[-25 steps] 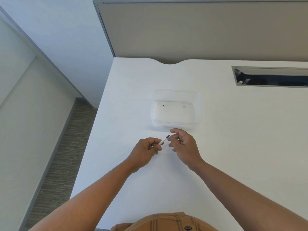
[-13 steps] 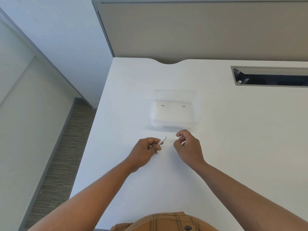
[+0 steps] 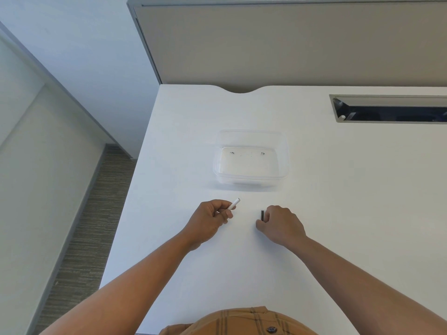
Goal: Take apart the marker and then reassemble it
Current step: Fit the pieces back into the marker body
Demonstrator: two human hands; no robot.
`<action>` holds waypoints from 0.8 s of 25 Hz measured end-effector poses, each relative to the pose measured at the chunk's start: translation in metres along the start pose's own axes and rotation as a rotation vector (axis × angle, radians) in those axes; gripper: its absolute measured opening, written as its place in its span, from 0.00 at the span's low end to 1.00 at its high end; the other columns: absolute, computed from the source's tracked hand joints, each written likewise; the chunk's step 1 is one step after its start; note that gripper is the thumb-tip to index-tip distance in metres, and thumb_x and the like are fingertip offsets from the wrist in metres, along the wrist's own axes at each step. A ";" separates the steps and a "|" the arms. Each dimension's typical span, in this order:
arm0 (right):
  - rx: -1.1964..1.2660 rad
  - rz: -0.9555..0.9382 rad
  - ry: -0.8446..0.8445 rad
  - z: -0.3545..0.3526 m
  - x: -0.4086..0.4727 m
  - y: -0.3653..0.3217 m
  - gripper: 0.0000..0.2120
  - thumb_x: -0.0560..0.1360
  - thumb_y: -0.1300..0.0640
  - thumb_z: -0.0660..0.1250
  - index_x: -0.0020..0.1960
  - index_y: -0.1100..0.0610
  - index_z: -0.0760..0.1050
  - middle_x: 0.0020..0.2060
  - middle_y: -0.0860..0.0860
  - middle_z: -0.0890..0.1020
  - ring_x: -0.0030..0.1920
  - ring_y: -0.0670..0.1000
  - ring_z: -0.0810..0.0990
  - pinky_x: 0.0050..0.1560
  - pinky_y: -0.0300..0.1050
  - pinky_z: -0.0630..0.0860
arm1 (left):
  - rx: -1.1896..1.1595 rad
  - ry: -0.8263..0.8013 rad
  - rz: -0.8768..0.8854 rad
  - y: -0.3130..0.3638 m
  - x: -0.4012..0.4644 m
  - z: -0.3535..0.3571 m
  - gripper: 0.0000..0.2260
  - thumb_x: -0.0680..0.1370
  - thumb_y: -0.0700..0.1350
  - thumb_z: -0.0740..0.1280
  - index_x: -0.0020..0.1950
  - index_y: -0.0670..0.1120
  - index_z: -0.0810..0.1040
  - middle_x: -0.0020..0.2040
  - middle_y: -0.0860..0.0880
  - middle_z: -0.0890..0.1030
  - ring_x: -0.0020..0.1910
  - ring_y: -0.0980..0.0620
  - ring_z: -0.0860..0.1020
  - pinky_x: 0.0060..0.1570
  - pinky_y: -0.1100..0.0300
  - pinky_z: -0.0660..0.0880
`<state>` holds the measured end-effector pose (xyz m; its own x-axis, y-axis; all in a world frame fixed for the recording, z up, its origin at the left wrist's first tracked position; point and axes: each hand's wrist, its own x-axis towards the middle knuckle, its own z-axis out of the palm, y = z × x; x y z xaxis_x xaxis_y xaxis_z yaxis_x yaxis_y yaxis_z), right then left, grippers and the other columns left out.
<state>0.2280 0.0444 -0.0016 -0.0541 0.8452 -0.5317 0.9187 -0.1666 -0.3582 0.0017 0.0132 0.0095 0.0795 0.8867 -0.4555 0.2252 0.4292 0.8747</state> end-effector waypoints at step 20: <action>0.459 -0.439 0.162 -0.030 -0.001 -0.013 0.08 0.78 0.60 0.70 0.48 0.47 0.83 0.38 0.39 0.81 0.38 0.43 0.77 0.40 0.31 0.72 | 0.123 0.045 0.008 0.011 -0.003 0.000 0.08 0.81 0.44 0.66 0.49 0.54 0.84 0.43 0.53 0.81 0.38 0.55 0.74 0.38 0.63 0.71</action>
<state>0.2274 0.0614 0.0269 -0.2935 0.9437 -0.1523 0.5625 0.0416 -0.8257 0.0035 0.0153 0.0205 0.0392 0.8979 -0.4384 0.3421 0.4002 0.8502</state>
